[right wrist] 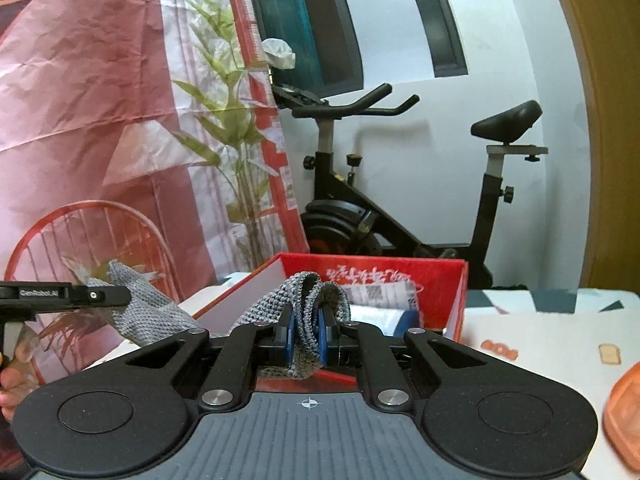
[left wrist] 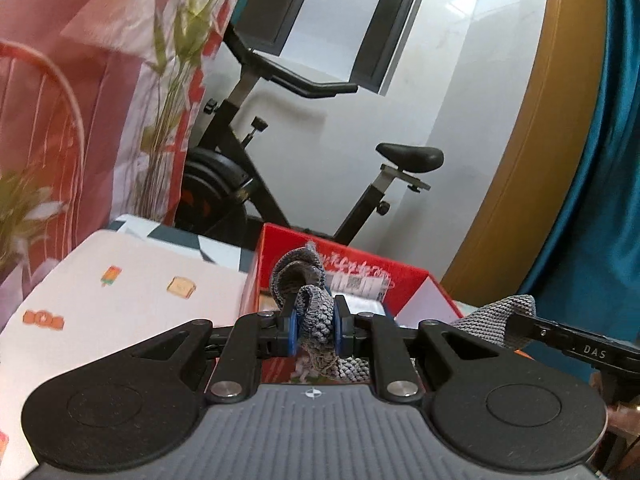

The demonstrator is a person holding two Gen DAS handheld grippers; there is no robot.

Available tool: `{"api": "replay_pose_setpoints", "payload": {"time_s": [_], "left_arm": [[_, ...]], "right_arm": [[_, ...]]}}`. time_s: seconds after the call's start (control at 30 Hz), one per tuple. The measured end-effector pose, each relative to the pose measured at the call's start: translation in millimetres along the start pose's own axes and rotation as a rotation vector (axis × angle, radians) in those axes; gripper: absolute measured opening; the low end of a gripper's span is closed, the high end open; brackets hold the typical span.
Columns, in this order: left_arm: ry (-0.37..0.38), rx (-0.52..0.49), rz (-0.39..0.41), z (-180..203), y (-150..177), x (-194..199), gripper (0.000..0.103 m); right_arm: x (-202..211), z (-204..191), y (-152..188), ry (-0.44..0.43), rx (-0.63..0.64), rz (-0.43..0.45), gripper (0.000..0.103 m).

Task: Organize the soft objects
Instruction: 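Lift the grey mesh cloth with both grippers over the red box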

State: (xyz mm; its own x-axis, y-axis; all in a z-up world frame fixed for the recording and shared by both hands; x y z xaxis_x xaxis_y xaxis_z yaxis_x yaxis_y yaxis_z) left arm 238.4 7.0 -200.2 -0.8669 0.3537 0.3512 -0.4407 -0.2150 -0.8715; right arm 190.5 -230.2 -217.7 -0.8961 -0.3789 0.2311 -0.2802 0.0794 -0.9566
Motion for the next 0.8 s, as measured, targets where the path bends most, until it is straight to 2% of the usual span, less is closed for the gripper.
{"api": "replay_pose_setpoints", "payload": {"time_s": [0.27, 0.5, 0.8], "left_arm": [[-0.005, -0.018, -0.021, 5, -14, -29, 0.017], [-0.022, -0.010, -0.124, 1, -21, -87, 0.017], [-0.059, -0.133, -0.183, 13, -22, -136, 0.017]], "right_arm": [[-24, 20, -18, 0.046, 0.035, -0.013, 0.010], [-64, 40, -22, 0.068, 0.073, -0.079, 0.010], [-114, 58, -18, 0.118, 0.158, -0.167, 0.010]]}}
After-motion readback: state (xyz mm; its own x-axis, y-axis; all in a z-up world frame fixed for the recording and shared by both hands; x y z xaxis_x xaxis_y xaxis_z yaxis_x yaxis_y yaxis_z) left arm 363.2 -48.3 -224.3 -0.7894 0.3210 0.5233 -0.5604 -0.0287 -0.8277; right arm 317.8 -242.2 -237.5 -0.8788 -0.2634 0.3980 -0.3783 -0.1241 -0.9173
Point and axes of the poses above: each gripper's, at about its wrist camera, not at the fingertips, and x roughly against the way its jaws point, z to its right, y to its underside, the point moved 10 cm from there along -x, roughly the way its jaws point, and after that the axes turned 4 degrees about x, right-handed, at the moved point
